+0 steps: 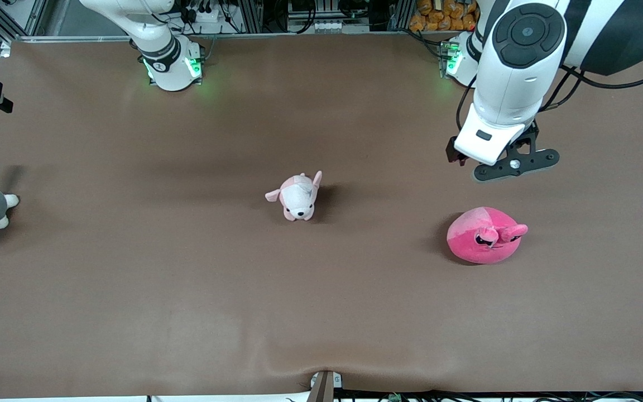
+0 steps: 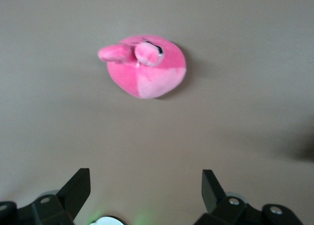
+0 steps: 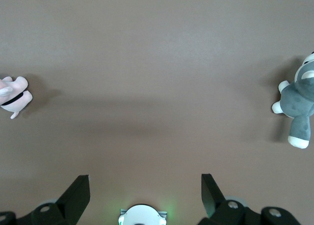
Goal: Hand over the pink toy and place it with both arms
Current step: 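Move the left gripper down to the pink round plush toy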
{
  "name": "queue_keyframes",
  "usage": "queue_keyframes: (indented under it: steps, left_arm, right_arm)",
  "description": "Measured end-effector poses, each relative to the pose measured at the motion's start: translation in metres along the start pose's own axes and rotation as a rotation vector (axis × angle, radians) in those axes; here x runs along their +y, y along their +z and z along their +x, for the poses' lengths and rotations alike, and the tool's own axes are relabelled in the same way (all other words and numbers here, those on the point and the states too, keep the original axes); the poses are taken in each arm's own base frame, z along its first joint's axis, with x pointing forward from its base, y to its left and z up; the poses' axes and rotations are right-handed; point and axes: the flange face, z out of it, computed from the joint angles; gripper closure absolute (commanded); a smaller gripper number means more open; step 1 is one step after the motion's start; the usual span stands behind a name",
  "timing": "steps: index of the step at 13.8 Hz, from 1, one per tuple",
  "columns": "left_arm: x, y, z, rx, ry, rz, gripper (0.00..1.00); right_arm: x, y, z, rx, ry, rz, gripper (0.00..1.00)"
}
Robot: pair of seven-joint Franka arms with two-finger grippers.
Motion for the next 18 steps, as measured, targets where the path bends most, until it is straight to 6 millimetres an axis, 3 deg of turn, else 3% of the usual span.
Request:
queue_keyframes:
  steps: [3,6,10,12,15,18]
  left_arm:
    - [-0.026,0.004,0.016,-0.063,-0.070,-0.083,0.00]
    - [-0.065,0.024,0.058,-0.047,-0.185,-0.136,0.00]
    - [-0.099,0.086,0.123,-0.031,-0.454,-0.198,0.00]
    - [-0.112,0.123,0.146,-0.057,-0.591,-0.206,0.00]
    - [-0.133,0.182,0.167,-0.173,-0.819,-0.212,0.00]
    - [-0.167,0.229,0.176,-0.331,-1.003,-0.260,0.00]
  right_arm:
    - [-0.001,0.000,0.001,0.001,-0.002,0.000,0.00]
    - [0.000,0.005,0.006,-0.003,-0.001,0.000,0.00]
    - [0.000,0.007,0.008,-0.006,-0.004,-0.002,0.00]
    - [-0.001,0.008,0.009,-0.008,-0.004,-0.002,0.00]
    - [0.001,0.017,0.015,-0.026,-0.002,-0.003,0.00]
    - [0.004,0.024,0.022,-0.037,0.001,-0.002,0.00]
